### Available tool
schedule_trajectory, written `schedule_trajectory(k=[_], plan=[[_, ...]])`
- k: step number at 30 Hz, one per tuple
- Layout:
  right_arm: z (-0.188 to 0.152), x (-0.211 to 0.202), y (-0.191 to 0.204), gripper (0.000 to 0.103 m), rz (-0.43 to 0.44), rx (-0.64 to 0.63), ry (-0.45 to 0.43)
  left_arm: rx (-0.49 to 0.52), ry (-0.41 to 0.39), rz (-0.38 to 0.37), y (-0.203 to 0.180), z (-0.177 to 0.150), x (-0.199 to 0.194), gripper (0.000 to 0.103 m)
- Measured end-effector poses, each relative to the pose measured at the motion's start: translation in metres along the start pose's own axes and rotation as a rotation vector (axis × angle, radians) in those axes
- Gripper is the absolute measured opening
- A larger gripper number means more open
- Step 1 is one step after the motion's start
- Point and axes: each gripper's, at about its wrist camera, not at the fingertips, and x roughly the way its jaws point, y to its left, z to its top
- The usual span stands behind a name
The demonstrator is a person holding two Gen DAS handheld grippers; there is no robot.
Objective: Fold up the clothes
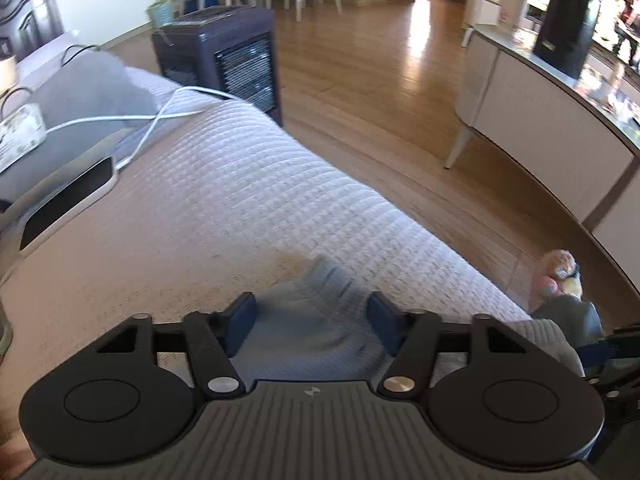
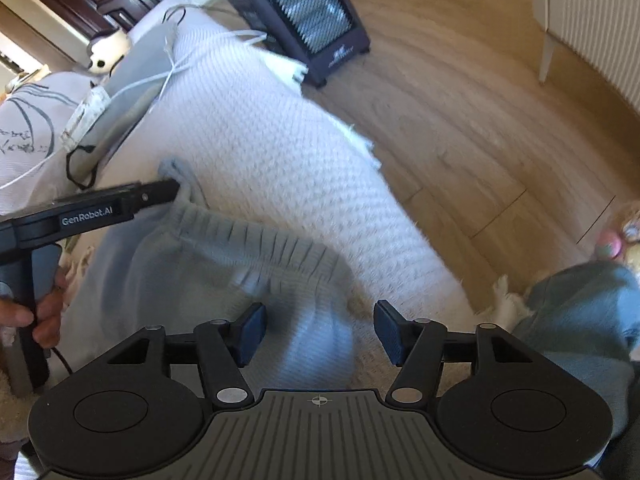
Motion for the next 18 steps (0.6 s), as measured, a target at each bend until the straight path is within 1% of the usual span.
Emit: schedule_trajectory(k=[1, 2, 3, 6, 8, 9, 10, 12, 14, 15, 16, 17, 18], plan=[[0.0, 0.003, 0.0, 0.057, 0.008, -0.001, 0.011, 0.007, -0.001, -0.012, 0.0, 0.0, 0.0, 0.04], [0.0, 0.004, 0.002, 0.053, 0.012, -0.009, 0.009, 0.003, -0.001, -0.031, -0.001, 0.0, 0.0, 0.036], [-0.001, 0.004, 0.004, 0.044, 0.016, -0.021, 0.004, 0.004, 0.0, -0.027, -0.002, 0.0, 0.001, 0.034], [-0.002, 0.002, 0.009, 0.036, 0.004, -0.051, -0.011, -0.012, 0.008, -0.018, -0.003, 0.002, 0.003, 0.031], [-0.003, -0.001, 0.01, 0.031, -0.002, -0.057, -0.027, -0.039, 0.017, -0.019, 0.0, 0.007, 0.002, 0.026], [-0.003, -0.004, 0.01, 0.025, -0.006, -0.062, -0.041, -0.044, 0.015, -0.019, 0.001, 0.01, 0.0, 0.025], [-0.004, -0.007, 0.011, 0.021, -0.01, -0.066, -0.055, -0.038, 0.007, -0.009, 0.0, 0.014, -0.001, 0.018], [-0.002, -0.013, 0.012, 0.018, -0.015, -0.072, -0.082, -0.031, -0.005, 0.003, 0.0, 0.022, -0.002, 0.018], [0.001, -0.015, 0.013, 0.017, -0.029, -0.08, -0.101, -0.043, -0.002, 0.009, 0.002, 0.033, 0.001, 0.016], [0.003, -0.017, 0.013, 0.016, -0.036, -0.082, -0.113, -0.047, -0.002, 0.014, 0.002, 0.039, 0.003, 0.012], [0.006, -0.019, 0.012, 0.015, -0.045, -0.075, -0.131, -0.033, -0.027, 0.021, 0.0, 0.047, 0.003, 0.0], [0.009, -0.022, 0.011, 0.014, -0.053, -0.068, -0.148, -0.019, -0.052, 0.028, -0.002, 0.054, 0.003, 0.0], [0.015, -0.024, 0.009, 0.014, -0.057, -0.059, -0.161, -0.022, -0.05, 0.021, -0.002, 0.062, 0.004, 0.0]])
